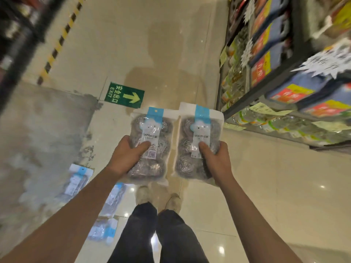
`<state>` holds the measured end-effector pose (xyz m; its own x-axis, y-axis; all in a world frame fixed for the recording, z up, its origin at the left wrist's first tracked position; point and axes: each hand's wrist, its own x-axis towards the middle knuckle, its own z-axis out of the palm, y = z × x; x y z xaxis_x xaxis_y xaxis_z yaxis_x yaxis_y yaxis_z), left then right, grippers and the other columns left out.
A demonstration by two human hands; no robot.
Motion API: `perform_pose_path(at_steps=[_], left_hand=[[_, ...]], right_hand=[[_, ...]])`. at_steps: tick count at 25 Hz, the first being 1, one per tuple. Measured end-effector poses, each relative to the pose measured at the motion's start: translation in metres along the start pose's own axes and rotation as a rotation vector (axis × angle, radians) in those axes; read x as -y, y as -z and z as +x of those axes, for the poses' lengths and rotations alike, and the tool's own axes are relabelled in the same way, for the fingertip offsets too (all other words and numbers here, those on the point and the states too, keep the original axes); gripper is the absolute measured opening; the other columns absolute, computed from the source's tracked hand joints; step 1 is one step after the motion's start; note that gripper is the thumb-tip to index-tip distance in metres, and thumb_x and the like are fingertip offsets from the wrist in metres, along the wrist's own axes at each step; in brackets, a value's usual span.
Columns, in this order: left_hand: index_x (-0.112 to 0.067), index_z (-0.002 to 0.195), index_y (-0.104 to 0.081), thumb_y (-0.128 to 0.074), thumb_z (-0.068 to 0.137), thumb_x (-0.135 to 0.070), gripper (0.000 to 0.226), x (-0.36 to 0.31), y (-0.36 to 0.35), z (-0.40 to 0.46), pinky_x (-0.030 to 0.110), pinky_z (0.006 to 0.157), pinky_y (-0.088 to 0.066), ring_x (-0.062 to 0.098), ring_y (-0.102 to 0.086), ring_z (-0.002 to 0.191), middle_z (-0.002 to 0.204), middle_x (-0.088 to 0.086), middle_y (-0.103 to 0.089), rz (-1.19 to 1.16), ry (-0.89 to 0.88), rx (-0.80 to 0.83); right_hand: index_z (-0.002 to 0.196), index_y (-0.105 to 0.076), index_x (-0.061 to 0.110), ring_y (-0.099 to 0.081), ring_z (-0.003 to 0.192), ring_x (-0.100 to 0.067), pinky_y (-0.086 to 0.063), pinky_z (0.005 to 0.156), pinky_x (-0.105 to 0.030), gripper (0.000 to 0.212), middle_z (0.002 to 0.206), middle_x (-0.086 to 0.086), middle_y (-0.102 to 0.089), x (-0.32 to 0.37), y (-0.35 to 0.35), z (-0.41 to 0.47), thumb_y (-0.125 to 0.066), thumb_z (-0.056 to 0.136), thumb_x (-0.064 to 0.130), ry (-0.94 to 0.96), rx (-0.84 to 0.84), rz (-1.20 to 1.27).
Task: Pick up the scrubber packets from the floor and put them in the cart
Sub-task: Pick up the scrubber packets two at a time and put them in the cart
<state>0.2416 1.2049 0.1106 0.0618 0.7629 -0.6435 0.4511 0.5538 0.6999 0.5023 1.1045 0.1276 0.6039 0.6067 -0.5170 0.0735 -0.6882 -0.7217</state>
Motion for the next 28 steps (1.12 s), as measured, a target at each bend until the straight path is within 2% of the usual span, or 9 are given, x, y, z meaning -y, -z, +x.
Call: perform_pose_path(at_steps=[3,6,9,11,16,23,25,28], left_hand=[[-0.018,0.115,-0.063,-0.081,0.081,-0.055,0.054,-0.065,0.02,-0.072,0.04,0.084,-0.057,0.02,-0.071,0.095,0.108,0.001,-0.074,-0.021,-0.064,-0.025],[-0.021,0.112,-0.065,-0.08,0.073,-0.063,0.059,-0.105,0.023,-0.128,0.044,0.09,-0.059,0.019,-0.074,0.095,0.106,-0.001,-0.077,-0.075,-0.13,-0.009],[-0.021,0.114,-0.066,-0.083,0.078,-0.056,0.053,-0.142,0.01,-0.162,0.045,0.089,-0.06,0.017,-0.076,0.095,0.106,-0.002,-0.079,-0.087,-0.187,0.026],[-0.022,0.113,-0.068,-0.083,0.073,-0.06,0.057,-0.165,-0.008,-0.172,0.047,0.089,-0.061,0.017,-0.077,0.094,0.104,-0.002,-0.08,-0.091,-0.227,0.06],[-0.022,0.112,-0.072,-0.081,0.067,-0.066,0.063,-0.213,-0.065,-0.167,0.05,0.087,-0.062,0.019,-0.079,0.088,0.098,-0.001,-0.082,-0.031,-0.298,0.169],[-0.018,0.099,-0.069,-0.083,0.083,-0.046,0.036,-0.27,-0.175,-0.149,0.048,0.081,-0.063,0.025,-0.078,0.081,0.088,0.003,-0.08,0.126,-0.335,0.371],[-0.015,0.097,-0.07,-0.082,0.085,-0.04,0.03,-0.288,-0.215,-0.143,0.045,0.081,-0.062,0.025,-0.077,0.081,0.086,0.003,-0.079,0.226,-0.388,0.47],[-0.014,0.106,-0.076,-0.08,0.088,-0.037,0.029,-0.306,-0.281,-0.15,0.038,0.082,-0.059,0.02,-0.077,0.089,0.09,-0.002,-0.081,0.364,-0.503,0.71]], right_hand=[[0.126,-0.054,0.021,-0.07,0.105,-0.017,-0.057,0.094,-0.042,0.059,0.117,0.006,-0.07,0.062,0.053,-0.056,-0.081,0.085,0.053,0.08,-0.008,0.028],[0.119,-0.055,0.028,-0.071,0.099,-0.013,-0.056,0.087,-0.038,0.051,0.107,0.014,-0.071,0.095,0.098,-0.096,-0.085,0.082,0.049,0.13,-0.038,0.058],[0.112,-0.061,0.029,-0.075,0.096,-0.017,-0.061,0.089,-0.045,0.059,0.103,0.01,-0.075,0.103,0.138,-0.12,-0.084,0.07,0.063,0.132,-0.112,0.144],[0.109,-0.063,0.03,-0.076,0.095,-0.016,-0.061,0.091,-0.048,0.064,0.104,0.009,-0.078,0.101,0.162,-0.124,-0.082,0.062,0.068,0.132,-0.172,0.223],[0.103,-0.063,0.027,-0.076,0.096,-0.02,-0.061,0.092,-0.048,0.046,0.102,0.007,-0.078,0.085,0.219,-0.116,-0.089,0.075,0.052,0.087,-0.3,0.329],[0.104,-0.062,0.026,-0.079,0.083,-0.014,-0.064,0.084,-0.047,0.038,0.094,0.005,-0.08,0.028,0.284,-0.12,-0.088,0.081,0.042,-0.112,-0.561,0.508],[0.104,-0.062,0.024,-0.078,0.077,-0.007,-0.064,0.075,-0.038,0.038,0.093,0.005,-0.08,0.015,0.297,-0.125,-0.088,0.082,0.041,-0.169,-0.675,0.556],[0.103,-0.061,0.022,-0.072,0.067,0.007,-0.051,0.055,-0.013,0.034,0.093,0.007,-0.077,-0.003,0.314,-0.147,-0.087,0.085,0.035,-0.244,-0.867,0.625]])
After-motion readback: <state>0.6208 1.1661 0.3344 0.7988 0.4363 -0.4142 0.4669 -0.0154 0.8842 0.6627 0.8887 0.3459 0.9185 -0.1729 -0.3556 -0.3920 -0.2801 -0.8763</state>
